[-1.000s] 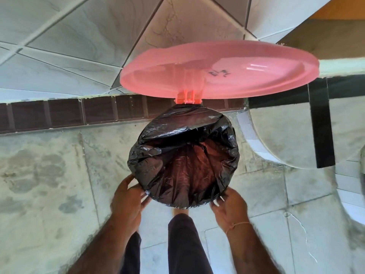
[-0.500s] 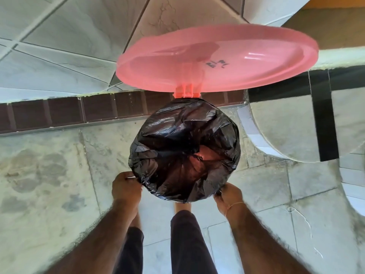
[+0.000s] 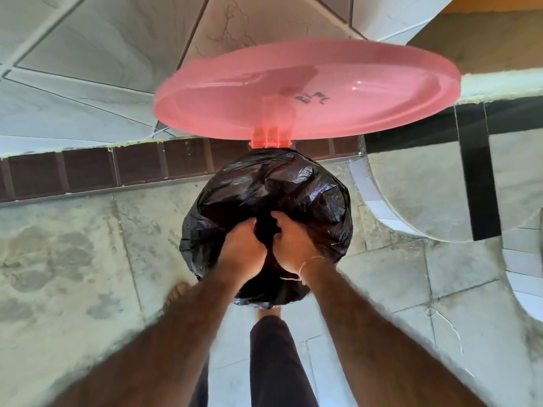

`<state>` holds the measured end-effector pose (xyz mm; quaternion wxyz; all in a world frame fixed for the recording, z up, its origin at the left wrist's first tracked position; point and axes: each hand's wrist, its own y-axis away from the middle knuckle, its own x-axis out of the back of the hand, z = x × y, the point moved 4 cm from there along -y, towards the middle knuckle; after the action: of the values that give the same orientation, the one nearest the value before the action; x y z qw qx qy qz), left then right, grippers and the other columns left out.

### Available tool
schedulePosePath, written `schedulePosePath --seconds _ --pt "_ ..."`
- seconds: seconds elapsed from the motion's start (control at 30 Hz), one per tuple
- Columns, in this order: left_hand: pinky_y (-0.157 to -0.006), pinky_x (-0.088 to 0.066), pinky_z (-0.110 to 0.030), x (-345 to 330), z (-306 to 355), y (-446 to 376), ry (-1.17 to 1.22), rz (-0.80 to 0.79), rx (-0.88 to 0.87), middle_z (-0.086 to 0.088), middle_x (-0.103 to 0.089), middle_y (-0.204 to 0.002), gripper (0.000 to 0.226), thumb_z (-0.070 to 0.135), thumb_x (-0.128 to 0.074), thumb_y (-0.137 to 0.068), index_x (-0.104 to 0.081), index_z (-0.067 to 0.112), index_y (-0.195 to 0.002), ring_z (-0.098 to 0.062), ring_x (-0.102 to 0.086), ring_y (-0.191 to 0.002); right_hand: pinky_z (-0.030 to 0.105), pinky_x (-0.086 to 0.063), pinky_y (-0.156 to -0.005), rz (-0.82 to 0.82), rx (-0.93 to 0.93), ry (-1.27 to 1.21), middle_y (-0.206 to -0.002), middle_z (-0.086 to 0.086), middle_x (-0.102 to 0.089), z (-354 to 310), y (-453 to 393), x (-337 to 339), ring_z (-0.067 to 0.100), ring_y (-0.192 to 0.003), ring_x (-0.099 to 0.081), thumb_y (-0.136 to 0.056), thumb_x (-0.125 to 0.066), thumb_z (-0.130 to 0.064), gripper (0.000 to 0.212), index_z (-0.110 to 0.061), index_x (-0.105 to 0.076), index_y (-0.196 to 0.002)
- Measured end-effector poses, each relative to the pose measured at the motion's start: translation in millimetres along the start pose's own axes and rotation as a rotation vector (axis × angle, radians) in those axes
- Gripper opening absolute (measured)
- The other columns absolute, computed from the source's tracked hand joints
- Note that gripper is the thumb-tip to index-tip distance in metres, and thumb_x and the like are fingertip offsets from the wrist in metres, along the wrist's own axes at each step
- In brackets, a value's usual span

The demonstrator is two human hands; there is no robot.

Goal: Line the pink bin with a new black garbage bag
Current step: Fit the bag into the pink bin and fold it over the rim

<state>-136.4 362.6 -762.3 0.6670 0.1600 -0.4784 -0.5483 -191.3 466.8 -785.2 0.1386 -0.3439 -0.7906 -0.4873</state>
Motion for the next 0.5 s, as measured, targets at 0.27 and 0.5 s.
schedulePosePath --seconds 0.27,0.5 --pt "-0.076 -0.041 -0.030 9.0 -31.3 -37.5 0.254 0.104 0.354 -0.021 -0.063 -0.115 0.034 -0.004 -0.039 -0.091 -0.060 -0.002 -0.118 -0.035 -0.059 -0.108 0.038 -0.059 -0.078 0.081 -0.437 -0.562 -0.109 0.020 -0.068 69.8 -56.2 -6.3 0.028 -0.083 -0.063 -0.079 -0.043 0.011 0.058 -0.022 -0.058 -0.125" --pt "-0.084 -0.055 -0.035 -9.2 -21.3 -21.7 -0.245 -0.172 0.020 -0.017 -0.070 -0.100 0.032 0.008 -0.048 -0.077 -0.068 0.012 -0.101 -0.035 -0.067 -0.096 0.046 -0.029 -0.114 -0.276 0.043 0.355 -0.138 0.010 -0.049 35.0 -17.3 -20.8 0.032 -0.133 -0.040 -0.088 -0.046 -0.020 0.042 -0.024 -0.052 -0.130"
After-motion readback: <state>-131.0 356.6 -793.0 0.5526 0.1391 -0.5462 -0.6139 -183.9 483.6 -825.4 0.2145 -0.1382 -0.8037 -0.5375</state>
